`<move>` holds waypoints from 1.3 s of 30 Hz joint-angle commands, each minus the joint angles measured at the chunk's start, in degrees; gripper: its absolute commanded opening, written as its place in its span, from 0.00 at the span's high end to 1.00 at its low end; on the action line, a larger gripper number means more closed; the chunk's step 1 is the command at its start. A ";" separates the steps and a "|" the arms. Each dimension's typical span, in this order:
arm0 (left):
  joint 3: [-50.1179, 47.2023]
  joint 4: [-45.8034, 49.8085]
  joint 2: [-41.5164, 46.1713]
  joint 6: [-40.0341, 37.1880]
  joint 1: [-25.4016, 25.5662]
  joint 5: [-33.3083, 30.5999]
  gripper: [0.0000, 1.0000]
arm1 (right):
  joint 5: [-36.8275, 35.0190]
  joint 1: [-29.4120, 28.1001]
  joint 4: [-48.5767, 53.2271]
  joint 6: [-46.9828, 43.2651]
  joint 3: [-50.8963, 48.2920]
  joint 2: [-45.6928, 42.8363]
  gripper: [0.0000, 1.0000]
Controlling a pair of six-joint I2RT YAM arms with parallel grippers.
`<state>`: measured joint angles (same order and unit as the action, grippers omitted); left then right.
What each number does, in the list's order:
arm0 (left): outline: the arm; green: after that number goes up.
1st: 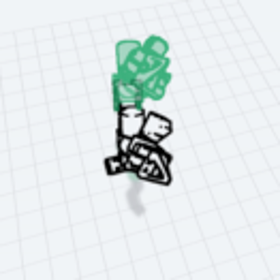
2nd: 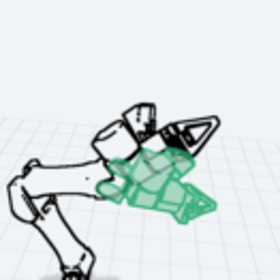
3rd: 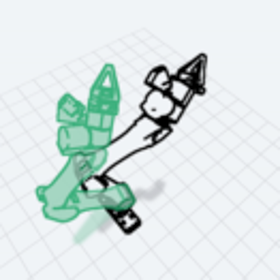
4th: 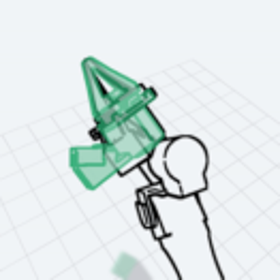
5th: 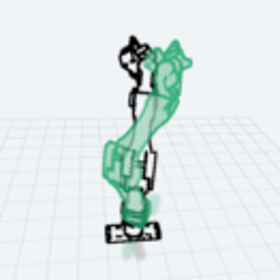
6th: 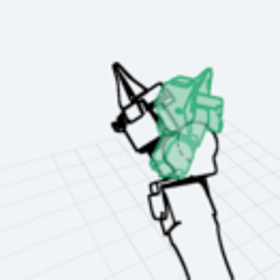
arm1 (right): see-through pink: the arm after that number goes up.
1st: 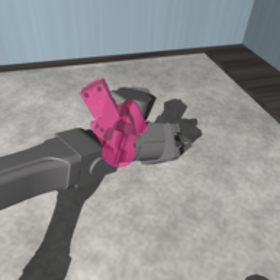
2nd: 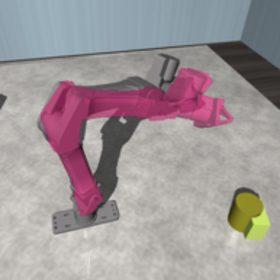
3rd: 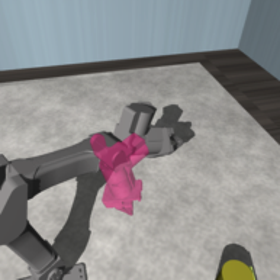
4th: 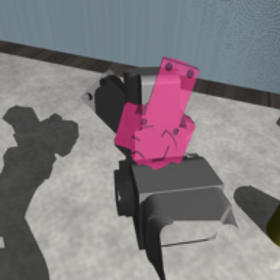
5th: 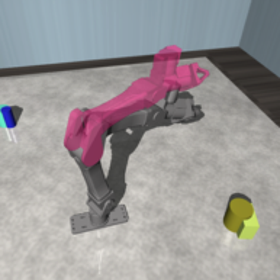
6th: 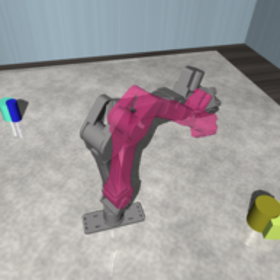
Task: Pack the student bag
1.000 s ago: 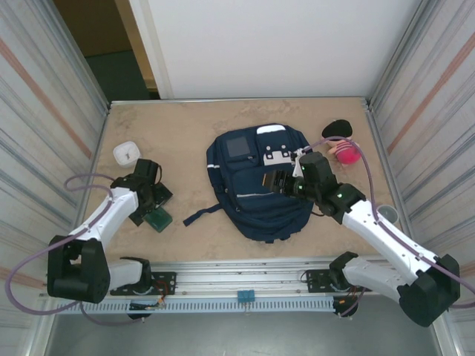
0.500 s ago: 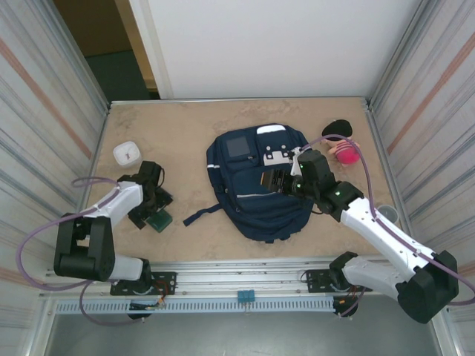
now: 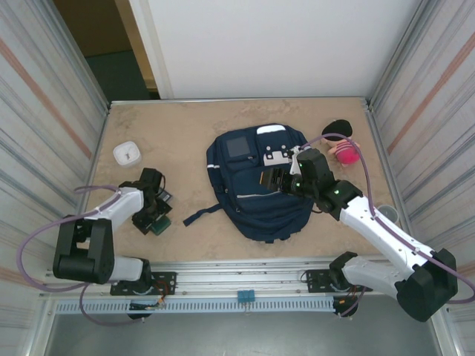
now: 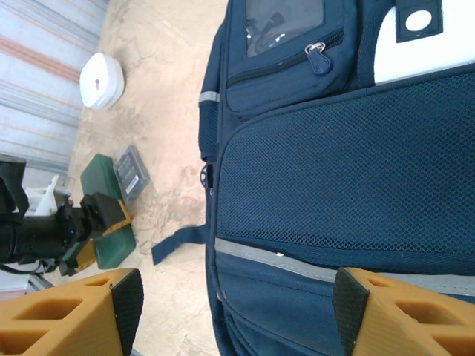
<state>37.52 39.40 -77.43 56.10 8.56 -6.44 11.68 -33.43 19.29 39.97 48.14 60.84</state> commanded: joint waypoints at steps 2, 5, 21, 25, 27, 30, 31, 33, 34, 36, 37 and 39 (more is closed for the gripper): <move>0.18 3.34 4.75 2.07 2.97 0.05 0.33 | 1.07 -0.42 -0.28 -1.29 1.60 0.14 0.31; 1.30 4.65 8.53 3.75 6.72 -0.36 0.38 | 2.41 -0.32 -0.96 -1.36 1.26 0.33 0.31; 3.45 -26.39 16.42 -24.55 23.82 13.08 0.47 | 19.06 6.94 -8.24 0.07 -0.82 0.05 0.31; 4.17 -30.37 15.38 -31.26 26.73 16.77 0.47 | 19.59 3.96 -11.88 1.77 0.09 3.81 0.31; 4.71 -31.11 14.60 -33.45 28.06 18.58 0.46 | 18.92 2.11 -12.32 0.98 1.59 5.99 0.32; 5.42 -31.89 13.19 -35.61 29.67 20.95 0.46 | 19.04 0.11 -14.16 0.39 3.63 9.02 0.32; 5.54 -32.19 12.72 -35.99 30.14 21.25 0.46 | 19.16 -0.32 -15.01 0.31 4.04 9.99 0.33; 5.54 -33.04 12.18 -36.21 30.55 21.98 0.46 | 18.91 -1.05 -15.77 0.54 4.95 11.67 0.33; 5.55 -33.38 11.88 -35.85 30.64 22.06 0.46 | 18.79 -1.40 -15.90 0.61 5.49 12.52 0.33; 5.55 -34.07 11.27 -35.65 30.72 22.80 0.46 | 18.28 -2.20 -16.21 0.55 6.46 14.00 0.34; 5.43 -34.63 10.95 -35.41 30.77 23.25 0.46 | 17.86 -2.66 -16.26 0.55 6.89 14.76 0.34; 5.46 -35.71 10.45 -35.36 31.20 24.31 0.46 | 17.52 -3.44 -16.84 0.60 7.52 16.29 0.35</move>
<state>41.04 8.45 -66.67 22.46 39.13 15.05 29.61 -35.70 4.51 40.45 53.52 75.46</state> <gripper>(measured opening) 0.696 0.651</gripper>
